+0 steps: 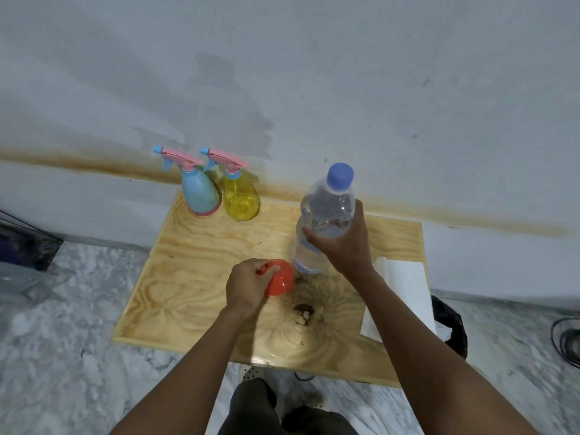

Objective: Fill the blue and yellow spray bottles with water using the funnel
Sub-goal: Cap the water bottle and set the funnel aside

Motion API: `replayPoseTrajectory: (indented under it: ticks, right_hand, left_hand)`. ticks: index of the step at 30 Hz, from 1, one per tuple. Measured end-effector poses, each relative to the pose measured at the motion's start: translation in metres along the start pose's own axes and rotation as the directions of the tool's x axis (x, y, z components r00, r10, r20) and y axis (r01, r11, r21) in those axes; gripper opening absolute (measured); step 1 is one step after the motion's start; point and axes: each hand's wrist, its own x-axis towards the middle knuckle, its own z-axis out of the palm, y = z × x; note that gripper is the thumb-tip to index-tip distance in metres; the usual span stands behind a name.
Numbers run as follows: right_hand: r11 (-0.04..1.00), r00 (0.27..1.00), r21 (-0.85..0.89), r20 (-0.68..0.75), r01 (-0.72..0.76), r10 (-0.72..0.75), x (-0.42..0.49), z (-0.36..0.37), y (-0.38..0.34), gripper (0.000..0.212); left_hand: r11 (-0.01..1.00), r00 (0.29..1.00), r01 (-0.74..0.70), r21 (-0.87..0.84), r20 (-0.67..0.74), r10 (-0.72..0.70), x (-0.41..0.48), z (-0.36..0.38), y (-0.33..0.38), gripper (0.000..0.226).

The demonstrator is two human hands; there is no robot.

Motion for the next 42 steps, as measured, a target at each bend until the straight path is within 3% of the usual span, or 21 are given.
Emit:
replayPoseTrajectory:
  ticks: [5,13,20,27,38,42]
  right_hand:
    - [1.000,0.996,-0.008,-0.092,-0.018,0.017,0.021,0.001,-0.007,0.069]
    - [0.997,0.979,-0.005,-0.189,-0.079,0.077,0.067,0.008,-0.006,0.071]
    - [0.992,0.964,-0.031,-0.242,-0.119,0.108,0.092,0.016,0.006,0.070]
    - [0.994,0.965,-0.020,-0.243,-0.108,0.100,0.094,0.015,0.013,0.072]
    - [0.984,0.963,-0.006,-0.208,-0.176,0.170,0.084,0.018,0.003,0.087]
    - [0.982,0.968,-0.007,-0.172,-0.187,0.183,0.080,0.015,0.000,0.094]
  left_hand:
    - [0.996,0.996,-0.051,0.077,-0.067,0.056,0.052,-0.011,0.018,0.027]
    - [0.979,0.996,-0.088,0.186,0.007,0.088,0.129,0.014,0.059,0.036]
    - [0.968,0.986,-0.169,0.187,0.027,0.167,0.153,0.037,0.062,0.030]
    - [0.971,0.990,-0.140,0.193,0.050,0.132,0.149,0.047,0.045,0.040]
    - [0.978,0.997,-0.074,0.193,0.034,0.068,0.142,0.045,0.038,0.034]
    - [0.979,0.997,-0.059,0.193,0.065,0.047,0.138,0.045,0.033,0.045]
